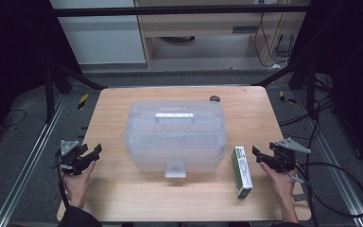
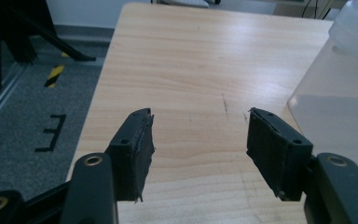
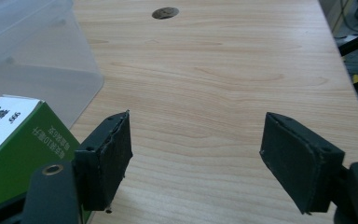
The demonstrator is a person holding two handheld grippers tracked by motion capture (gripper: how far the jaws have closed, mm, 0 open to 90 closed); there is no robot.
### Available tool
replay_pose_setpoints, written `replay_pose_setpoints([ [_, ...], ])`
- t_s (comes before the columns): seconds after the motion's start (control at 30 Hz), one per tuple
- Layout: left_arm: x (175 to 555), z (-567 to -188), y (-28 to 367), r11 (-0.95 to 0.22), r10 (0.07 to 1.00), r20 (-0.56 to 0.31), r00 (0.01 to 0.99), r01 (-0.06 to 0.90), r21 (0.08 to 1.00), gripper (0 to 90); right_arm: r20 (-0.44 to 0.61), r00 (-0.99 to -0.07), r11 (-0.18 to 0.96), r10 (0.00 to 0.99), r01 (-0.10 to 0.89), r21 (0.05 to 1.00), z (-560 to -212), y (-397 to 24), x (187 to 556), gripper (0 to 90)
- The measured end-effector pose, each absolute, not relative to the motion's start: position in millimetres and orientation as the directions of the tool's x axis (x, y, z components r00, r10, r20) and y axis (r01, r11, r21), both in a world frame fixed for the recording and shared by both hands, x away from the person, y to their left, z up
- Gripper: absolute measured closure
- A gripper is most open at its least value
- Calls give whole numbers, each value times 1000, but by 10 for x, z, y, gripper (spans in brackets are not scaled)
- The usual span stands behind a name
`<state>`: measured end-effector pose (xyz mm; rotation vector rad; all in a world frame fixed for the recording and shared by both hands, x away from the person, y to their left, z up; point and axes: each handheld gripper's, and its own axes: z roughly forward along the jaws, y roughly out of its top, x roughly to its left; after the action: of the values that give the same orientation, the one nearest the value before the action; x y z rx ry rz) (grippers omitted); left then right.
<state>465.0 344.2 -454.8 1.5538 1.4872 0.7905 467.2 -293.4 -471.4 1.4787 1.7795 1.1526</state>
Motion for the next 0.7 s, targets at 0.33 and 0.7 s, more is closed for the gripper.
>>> replay_pose_setpoints([
  [0.33,4642,-4496,3415,-38,989,-32,146,451,892,450,85,-271,54,959,468,882,-4623,-2907,4644,240],
  [0.7,4632,-4365,3393,-71,979,-17,203,420,905,433,71,-350,95,934,435,895,-4466,-2850,4616,274],
])
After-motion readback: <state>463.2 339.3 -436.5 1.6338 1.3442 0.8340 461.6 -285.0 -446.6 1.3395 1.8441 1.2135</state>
